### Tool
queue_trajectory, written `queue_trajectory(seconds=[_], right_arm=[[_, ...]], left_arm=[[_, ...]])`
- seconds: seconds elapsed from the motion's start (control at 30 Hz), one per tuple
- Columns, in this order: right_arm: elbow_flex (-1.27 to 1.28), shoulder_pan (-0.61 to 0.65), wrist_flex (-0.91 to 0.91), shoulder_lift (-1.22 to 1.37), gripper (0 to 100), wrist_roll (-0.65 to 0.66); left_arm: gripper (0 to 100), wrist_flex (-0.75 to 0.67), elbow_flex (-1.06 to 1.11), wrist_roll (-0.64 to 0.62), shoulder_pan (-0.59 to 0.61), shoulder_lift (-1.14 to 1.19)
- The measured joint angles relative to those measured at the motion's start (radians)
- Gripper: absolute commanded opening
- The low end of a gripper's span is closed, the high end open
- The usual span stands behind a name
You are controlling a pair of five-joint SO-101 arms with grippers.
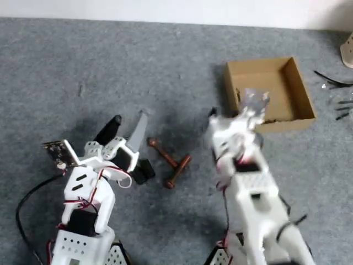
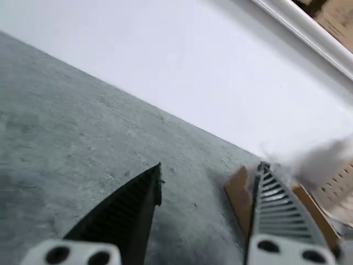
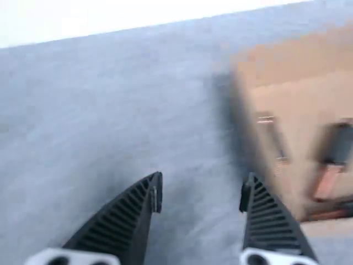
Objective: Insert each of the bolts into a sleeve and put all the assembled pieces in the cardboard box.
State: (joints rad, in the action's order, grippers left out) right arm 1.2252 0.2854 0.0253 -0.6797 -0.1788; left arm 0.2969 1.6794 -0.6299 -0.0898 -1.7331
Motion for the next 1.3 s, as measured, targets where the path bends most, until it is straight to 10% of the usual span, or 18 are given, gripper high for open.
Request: queue_trajectory(seconds=[0.33, 1.3], right_arm=[[0.1, 0.365, 0.153, -0.034, 20.1, 0.232], [-0.141, 0.416, 0.161, 0.423, 20.1, 0.236]], left_arm=[[25, -0.038, 0.0, 0.0, 0.083, 0.0], [25, -0.038, 0.0, 0.091, 0.083, 0.0]])
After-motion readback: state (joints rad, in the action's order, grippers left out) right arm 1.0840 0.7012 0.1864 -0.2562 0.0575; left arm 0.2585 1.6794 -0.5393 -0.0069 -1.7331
